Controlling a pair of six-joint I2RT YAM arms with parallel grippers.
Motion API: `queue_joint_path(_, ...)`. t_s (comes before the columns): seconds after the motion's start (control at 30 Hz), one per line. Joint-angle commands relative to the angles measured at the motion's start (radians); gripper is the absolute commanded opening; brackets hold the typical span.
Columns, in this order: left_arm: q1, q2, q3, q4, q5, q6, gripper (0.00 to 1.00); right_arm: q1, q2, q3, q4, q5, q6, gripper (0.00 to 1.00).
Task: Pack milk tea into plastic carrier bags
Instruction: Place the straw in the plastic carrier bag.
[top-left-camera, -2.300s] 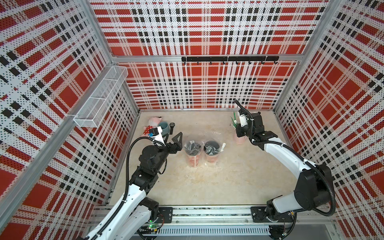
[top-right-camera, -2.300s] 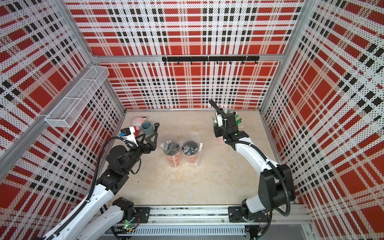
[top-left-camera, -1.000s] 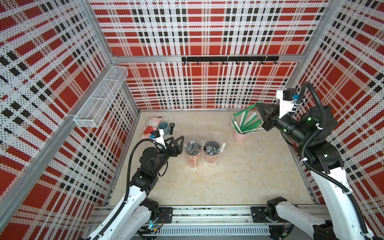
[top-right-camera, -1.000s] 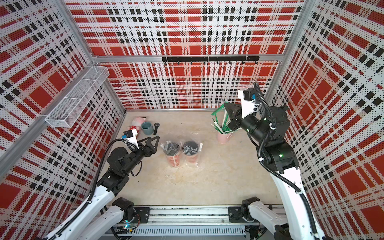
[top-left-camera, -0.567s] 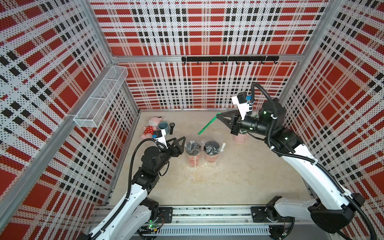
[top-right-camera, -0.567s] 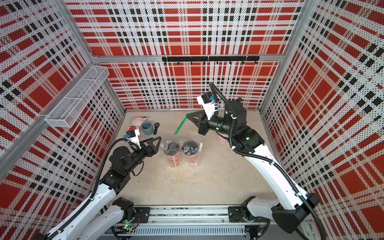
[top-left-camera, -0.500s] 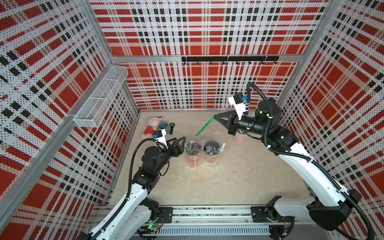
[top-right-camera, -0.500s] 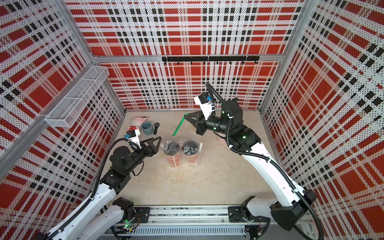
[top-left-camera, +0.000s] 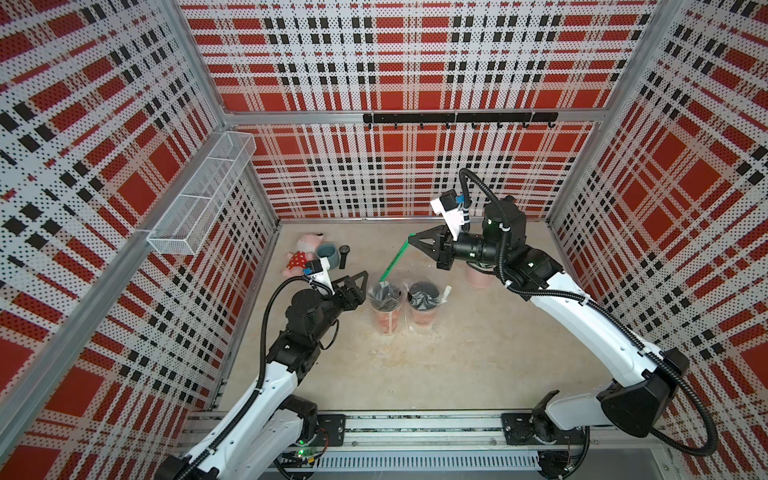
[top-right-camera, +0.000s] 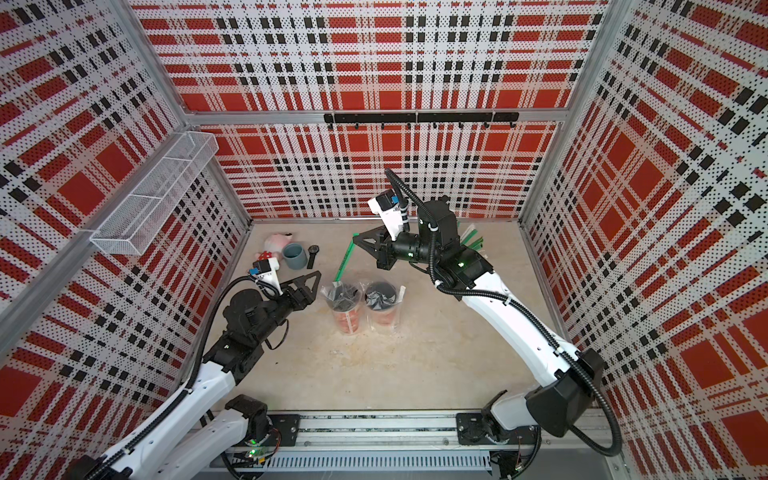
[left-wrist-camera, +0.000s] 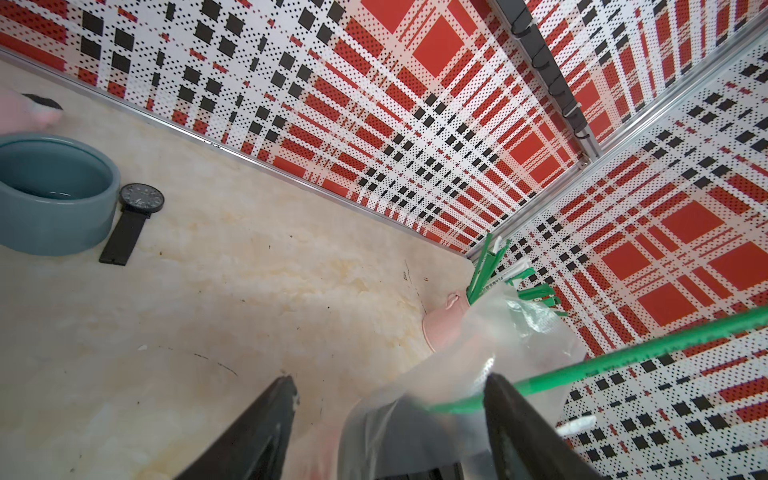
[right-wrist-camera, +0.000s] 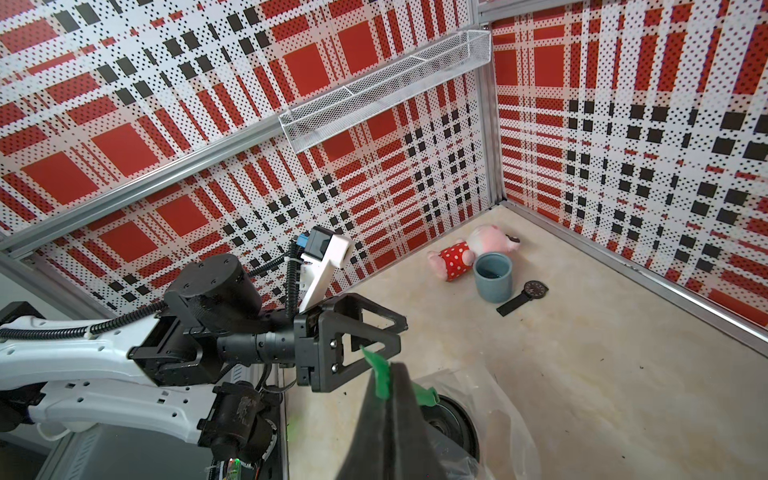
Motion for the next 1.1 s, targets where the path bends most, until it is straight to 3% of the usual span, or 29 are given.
queue_joint_path(0.0, 0.012, 0.021, -0.004, 0.040, 0.009, -0.006, 0.75, 0.008, 0.002, 0.010, 0.048, -0.013, 0.007, 0.00)
queue_joint_path(0.5, 0.028, 0.084, 0.012, 0.067, 0.032, 0.010, 0.74, 0.022, 0.082, 0.044, 0.042, -0.047, 0.008, 0.00)
queue_joint_path(1.07, 0.041, 0.099, 0.019, 0.066, 0.045, 0.011, 0.74, 0.038, 0.165, 0.140, -0.089, -0.040, -0.077, 0.00)
